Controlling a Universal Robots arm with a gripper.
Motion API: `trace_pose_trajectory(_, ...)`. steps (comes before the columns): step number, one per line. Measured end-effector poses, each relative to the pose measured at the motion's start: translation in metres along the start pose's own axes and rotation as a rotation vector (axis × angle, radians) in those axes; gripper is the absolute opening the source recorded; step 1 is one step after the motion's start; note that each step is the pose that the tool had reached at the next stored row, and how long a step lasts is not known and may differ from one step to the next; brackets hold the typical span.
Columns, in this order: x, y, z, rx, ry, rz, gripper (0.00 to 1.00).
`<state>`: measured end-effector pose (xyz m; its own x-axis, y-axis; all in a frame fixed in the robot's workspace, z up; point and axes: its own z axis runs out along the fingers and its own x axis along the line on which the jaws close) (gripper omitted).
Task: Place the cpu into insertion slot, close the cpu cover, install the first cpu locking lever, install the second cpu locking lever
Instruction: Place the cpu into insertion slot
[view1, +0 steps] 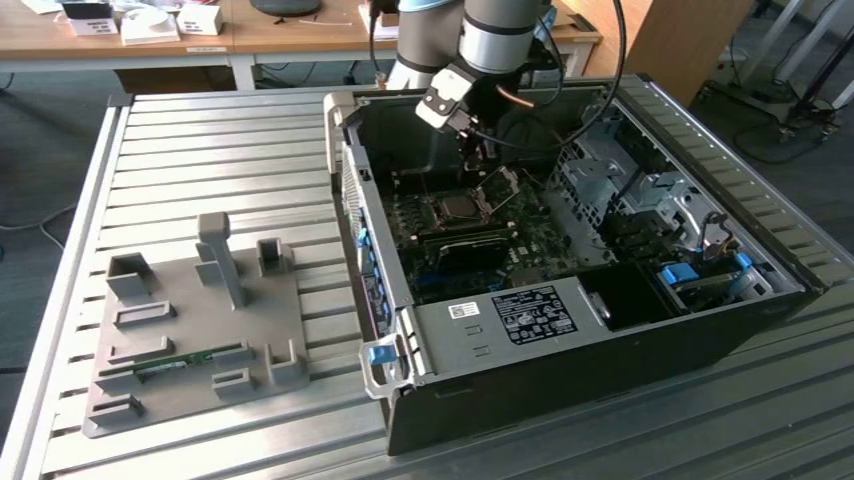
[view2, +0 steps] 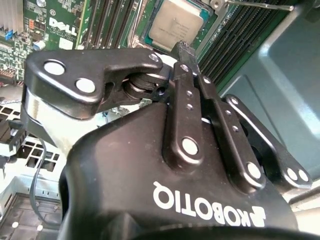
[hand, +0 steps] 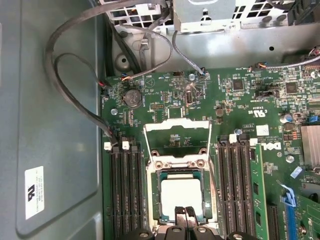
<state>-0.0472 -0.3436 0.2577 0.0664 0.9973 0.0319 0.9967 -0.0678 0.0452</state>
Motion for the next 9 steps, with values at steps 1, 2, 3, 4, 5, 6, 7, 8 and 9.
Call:
trace_pose_trajectory(1, 0.0, -0.0001, 0.0018, -0.0002, 0.0, 0.0, 0.11)
trace_pose_trajectory(2, -0.0001, -0.0002, 0.0038, -0.0004, -0.0002, 0.0, 0.11)
trace_pose_trajectory(3, -0.0002, -0.0003, 0.0056, -0.0004, -0.0006, 0.0, 0.11)
trace_pose_trajectory(4, -0.0002, -0.0003, 0.0074, -0.0005, -0.0007, 0.0, 0.11)
trace_pose_trajectory(5, -0.0003, -0.0004, 0.0092, -0.0006, -0.0009, 0.0, 0.11)
trace_pose_trajectory(6, -0.0003, -0.0005, 0.011, -0.0006, -0.0012, 0.0, 0.11)
trace_pose_trajectory(7, -0.0004, -0.0006, 0.0127, -0.0007, -0.0014, 0.0, 0.11)
trace_pose_trajectory(8, -0.0004, -0.0007, 0.0143, -0.0007, -0.0017, 0.0, 0.11)
trace_pose_trajectory(9, -0.0005, -0.0007, 0.0154, -0.0008, -0.002, 0.0, 0.11)
